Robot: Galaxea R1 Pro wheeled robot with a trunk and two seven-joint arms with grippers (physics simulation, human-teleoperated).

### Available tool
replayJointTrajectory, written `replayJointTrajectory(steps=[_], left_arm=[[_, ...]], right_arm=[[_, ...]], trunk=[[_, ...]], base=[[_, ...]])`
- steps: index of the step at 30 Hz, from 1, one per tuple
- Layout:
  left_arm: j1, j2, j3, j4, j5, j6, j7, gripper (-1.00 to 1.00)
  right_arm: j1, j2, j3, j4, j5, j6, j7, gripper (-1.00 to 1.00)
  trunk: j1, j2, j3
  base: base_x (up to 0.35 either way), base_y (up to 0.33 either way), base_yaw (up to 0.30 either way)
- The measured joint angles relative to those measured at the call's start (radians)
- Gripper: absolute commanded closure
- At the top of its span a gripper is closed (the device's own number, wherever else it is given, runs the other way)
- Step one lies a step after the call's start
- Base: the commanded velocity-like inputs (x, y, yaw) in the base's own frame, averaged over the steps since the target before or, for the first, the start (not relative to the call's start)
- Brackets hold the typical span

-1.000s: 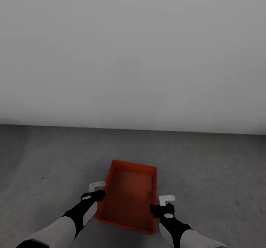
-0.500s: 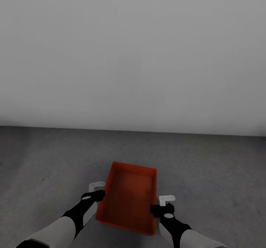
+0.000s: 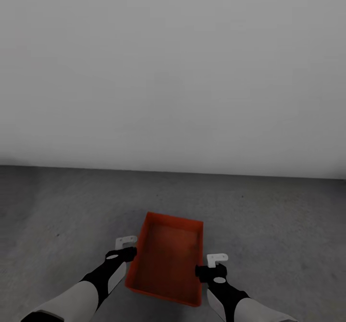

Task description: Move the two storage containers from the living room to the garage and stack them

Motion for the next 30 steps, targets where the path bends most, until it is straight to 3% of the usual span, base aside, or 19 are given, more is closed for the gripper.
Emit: replayJointTrajectory(steps=[30], left_arm=[[0.0, 0.0, 0.0, 0.005, -0.001, 0.0, 0.001, -1.0]], right_arm=[[0.0, -0.003, 0.0, 0.0, 0.0, -0.001, 0.003, -1.0]], trunk=[[-0.115, 0.21, 0.094]], base=[[0.0, 0.0, 0.0]])
